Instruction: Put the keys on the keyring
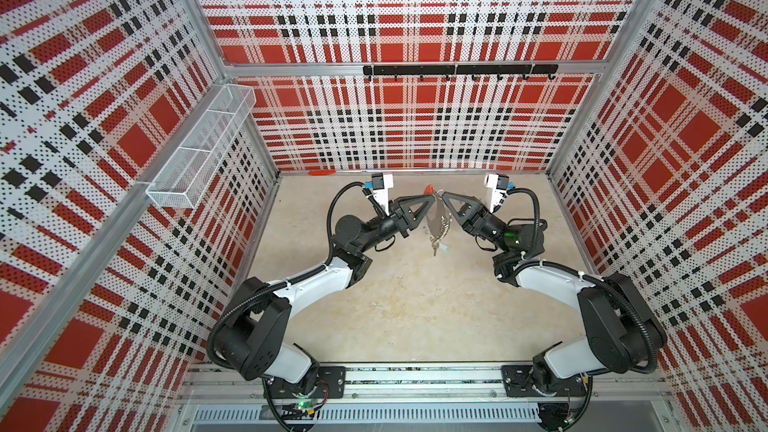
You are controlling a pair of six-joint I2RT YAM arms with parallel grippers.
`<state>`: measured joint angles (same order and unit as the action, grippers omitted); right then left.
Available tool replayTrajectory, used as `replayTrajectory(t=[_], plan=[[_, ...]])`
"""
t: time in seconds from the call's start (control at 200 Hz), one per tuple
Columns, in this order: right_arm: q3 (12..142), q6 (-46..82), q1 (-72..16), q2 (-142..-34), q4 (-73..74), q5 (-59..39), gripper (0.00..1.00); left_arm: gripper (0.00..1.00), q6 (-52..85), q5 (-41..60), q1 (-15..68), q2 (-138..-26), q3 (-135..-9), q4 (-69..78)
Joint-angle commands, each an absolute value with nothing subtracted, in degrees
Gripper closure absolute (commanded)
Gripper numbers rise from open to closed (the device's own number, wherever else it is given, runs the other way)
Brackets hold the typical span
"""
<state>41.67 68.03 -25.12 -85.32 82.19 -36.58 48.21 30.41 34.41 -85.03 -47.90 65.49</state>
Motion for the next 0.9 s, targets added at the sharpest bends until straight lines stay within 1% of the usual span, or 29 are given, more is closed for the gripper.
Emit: replayTrajectory(t=[0.0, 0.256, 0.521, 0.897], plan=[[43.7, 68.8, -25.7, -85.6, 85.5, -36.0, 1.0, 0.82, 48.8, 30.4, 34.6, -84.6, -47.6, 69.1], [43.6, 68.4, -25.9, -85.3, 85.0, -36.2, 1.0, 0.77, 49.0, 30.9, 35.5, -86.6, -48.7, 69.6], [43.4, 68.2, -26.0, -85.3, 85.0, -36.7, 1.0, 0.81, 49.0, 30.9, 35.6, -87.2, -49.1, 69.7], [43.8, 67.7, -26.5, -85.3, 84.4, -37.4, 1.0, 0.79, 49.1, 30.9, 35.6, -87.5, -49.7, 69.6]])
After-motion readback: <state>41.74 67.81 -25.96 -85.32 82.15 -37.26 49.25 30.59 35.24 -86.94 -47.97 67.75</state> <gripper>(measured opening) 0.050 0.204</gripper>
